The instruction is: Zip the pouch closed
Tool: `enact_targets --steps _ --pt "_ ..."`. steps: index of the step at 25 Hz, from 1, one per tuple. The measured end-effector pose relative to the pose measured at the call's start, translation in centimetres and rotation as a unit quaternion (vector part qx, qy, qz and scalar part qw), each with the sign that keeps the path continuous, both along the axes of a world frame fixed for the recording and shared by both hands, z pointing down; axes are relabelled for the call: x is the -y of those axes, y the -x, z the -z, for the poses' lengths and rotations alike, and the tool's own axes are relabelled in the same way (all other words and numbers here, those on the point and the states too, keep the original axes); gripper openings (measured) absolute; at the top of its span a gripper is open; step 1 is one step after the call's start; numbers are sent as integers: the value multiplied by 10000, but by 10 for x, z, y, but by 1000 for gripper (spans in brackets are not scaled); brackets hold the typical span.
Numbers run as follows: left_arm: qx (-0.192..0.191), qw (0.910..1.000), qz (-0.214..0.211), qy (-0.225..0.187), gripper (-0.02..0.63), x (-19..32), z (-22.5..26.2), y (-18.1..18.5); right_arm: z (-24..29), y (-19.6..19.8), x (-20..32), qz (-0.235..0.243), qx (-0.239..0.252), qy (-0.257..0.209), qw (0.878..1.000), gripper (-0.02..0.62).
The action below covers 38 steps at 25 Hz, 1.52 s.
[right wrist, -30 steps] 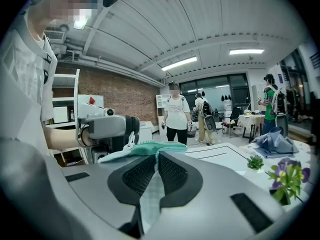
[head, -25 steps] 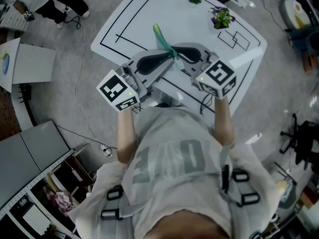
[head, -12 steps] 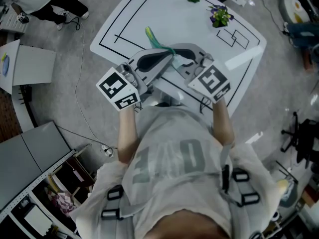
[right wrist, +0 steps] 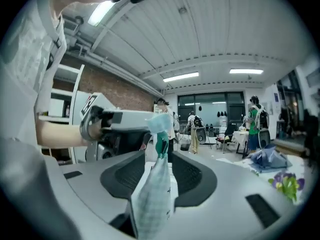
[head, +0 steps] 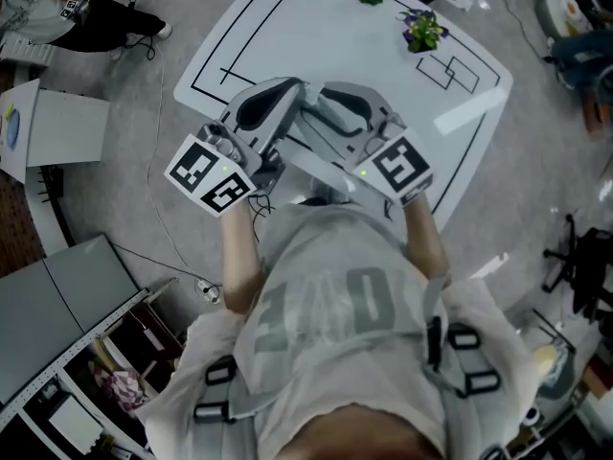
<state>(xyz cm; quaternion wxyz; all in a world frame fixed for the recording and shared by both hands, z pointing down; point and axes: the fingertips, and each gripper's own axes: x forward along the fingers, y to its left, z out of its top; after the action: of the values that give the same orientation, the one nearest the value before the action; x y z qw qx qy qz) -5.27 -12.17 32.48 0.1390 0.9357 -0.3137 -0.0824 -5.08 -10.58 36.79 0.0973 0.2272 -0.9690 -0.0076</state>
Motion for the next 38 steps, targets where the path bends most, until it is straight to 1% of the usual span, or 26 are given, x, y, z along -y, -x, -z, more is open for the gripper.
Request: enact_targets --steps 1,3,4,6,8,10,11,14,15,16,19,22,24,26,30,35,38 --pt "60 9999 148 -28 8 3 0 3 6 -3 2 -97 325 156 9993 164" --pt "142 9988 460 -80 7 8 1 9 17 -14 7 -286 1075 600 9920 167" --pt "148 9980 603 -106 8 10 2 12 24 -20 10 -419 1475 875 9843 167" --pt "116 9965 814 -155 7 14 3 14 34 -32 16 -776 2202 1441 9616 167" --pt "117 9956 917 -181 7 17 2 12 40 -39 22 -1023 2766 1922 9360 166" --pt "181 9953 927 -195 8 18 1 8 47 -36 24 -980 3152 2372 9137 166" --pt "218 9952 929 -202 6 18 -1 7 49 -31 24 -879 3259 2583 9052 166" --pt "334 9946 958 -226 7 17 -4 5 46 -24 28 -735 3433 3108 8833 138" --pt "389 9943 965 -247 7 17 -5 4 43 -24 29 -760 3454 3213 8784 103" --pt "449 9938 977 -274 8 17 -6 4 39 -25 31 -798 3445 3280 8760 83" --pt "624 9925 1002 -311 7 17 -9 5 29 -22 32 -874 3341 3465 8722 58" --pt "738 9923 959 -277 8 16 -15 6 20 -18 29 -811 3359 3778 8590 32" --pt "697 9924 977 -253 7 15 -18 8 18 -15 27 -765 3389 3890 8532 21" --pt "559 9932 997 -210 7 15 -19 10 18 -15 27 -779 3387 3876 8538 18" --pt "143 9953 956 -109 6 15 -16 11 20 -17 27 -820 3398 3805 8562 15" --pt "190 9941 1063 -128 6 15 -16 13 20 -17 26 -824 3350 3794 8585 14" --pt "278 9933 1116 -127 7 16 -18 12 19 -17 26 -830 3292 3757 8623 12"
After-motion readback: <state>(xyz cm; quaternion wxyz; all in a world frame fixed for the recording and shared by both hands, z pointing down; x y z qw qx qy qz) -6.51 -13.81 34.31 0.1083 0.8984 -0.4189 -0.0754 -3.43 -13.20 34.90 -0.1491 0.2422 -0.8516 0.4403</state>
